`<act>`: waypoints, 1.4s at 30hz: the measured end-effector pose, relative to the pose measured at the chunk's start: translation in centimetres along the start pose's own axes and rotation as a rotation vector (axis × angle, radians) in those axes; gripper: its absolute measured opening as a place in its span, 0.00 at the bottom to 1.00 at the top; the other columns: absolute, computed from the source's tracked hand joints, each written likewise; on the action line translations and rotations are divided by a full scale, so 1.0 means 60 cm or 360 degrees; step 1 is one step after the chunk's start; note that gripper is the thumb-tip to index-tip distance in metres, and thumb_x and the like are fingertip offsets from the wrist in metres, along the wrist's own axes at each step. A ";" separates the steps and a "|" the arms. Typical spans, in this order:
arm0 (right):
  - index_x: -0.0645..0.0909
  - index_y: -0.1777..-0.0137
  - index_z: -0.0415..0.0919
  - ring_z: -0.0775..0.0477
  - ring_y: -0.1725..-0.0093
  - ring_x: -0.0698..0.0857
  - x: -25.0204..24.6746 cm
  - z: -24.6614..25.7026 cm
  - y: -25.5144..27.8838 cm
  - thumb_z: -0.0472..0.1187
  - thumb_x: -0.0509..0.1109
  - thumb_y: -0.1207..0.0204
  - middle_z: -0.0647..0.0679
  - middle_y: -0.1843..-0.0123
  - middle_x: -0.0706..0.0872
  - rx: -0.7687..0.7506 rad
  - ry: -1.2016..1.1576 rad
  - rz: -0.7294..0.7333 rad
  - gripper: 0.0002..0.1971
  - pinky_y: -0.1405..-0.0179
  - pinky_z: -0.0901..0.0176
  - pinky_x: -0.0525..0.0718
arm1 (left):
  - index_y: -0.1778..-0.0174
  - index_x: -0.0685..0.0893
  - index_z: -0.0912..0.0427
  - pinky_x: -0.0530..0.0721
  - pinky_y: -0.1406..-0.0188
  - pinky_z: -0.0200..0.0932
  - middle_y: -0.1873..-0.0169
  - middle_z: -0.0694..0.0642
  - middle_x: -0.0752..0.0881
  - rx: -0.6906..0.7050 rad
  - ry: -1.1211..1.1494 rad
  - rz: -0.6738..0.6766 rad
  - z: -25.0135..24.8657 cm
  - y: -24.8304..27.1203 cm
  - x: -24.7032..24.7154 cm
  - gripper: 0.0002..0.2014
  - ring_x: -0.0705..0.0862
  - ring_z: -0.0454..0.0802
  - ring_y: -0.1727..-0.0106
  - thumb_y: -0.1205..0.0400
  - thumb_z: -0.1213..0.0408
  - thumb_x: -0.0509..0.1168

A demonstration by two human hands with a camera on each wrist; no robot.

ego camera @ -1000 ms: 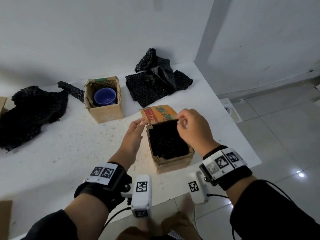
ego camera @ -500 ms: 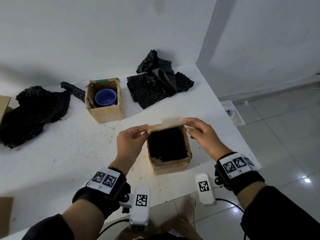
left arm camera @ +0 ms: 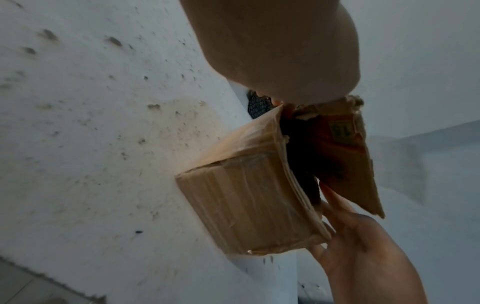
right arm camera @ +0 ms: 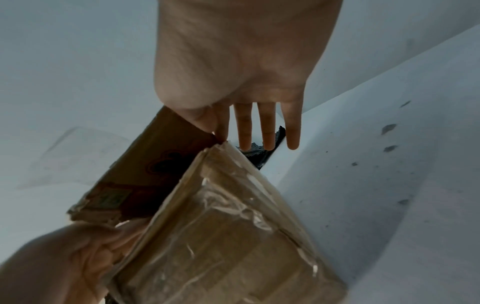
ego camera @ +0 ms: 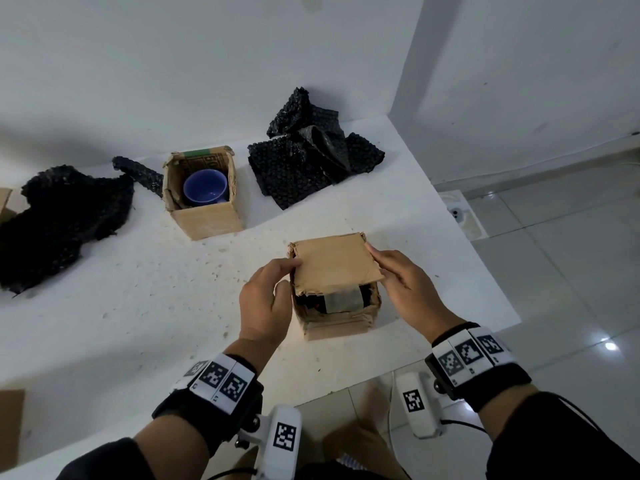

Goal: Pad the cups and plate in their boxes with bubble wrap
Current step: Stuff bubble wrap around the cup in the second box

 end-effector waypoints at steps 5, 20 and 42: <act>0.63 0.32 0.72 0.62 0.37 0.75 0.003 -0.002 0.009 0.47 0.48 0.13 0.58 0.38 0.77 0.0130 -0.0094 0.0113 0.17 0.42 0.76 0.70 | 0.53 0.88 0.50 0.73 0.49 0.26 0.57 0.42 0.84 0.0125 -0.0159 0.0016 -0.002 -0.009 -0.007 0.16 0.80 0.42 0.48 0.24 0.47 0.59; 0.78 0.31 0.44 0.46 0.20 0.63 0.012 0.041 0.038 0.44 0.61 0.24 0.47 0.24 0.72 -0.0494 0.0504 -0.0141 0.21 0.23 0.42 0.63 | 0.37 0.78 0.35 0.72 0.34 0.40 0.24 0.46 0.65 0.0021 -0.0027 0.0590 0.037 0.009 -0.003 0.24 0.68 0.39 0.28 0.31 0.42 0.64; 0.71 0.25 0.43 0.35 0.23 0.67 0.082 0.020 0.035 0.69 0.61 0.29 0.42 0.24 0.73 -0.0845 0.1436 0.0132 0.38 0.27 0.30 0.64 | 0.25 0.66 0.36 0.79 0.33 0.53 0.22 0.40 0.63 -0.0092 0.0189 0.0716 0.044 0.010 0.003 0.36 0.67 0.36 0.25 0.31 0.41 0.65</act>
Point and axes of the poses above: each hand's wrist, its own y-axis away from the middle knuckle, its own x-axis out of the palm, z = x × y, the point moved 3 cm from there along -y, towards the middle knuckle
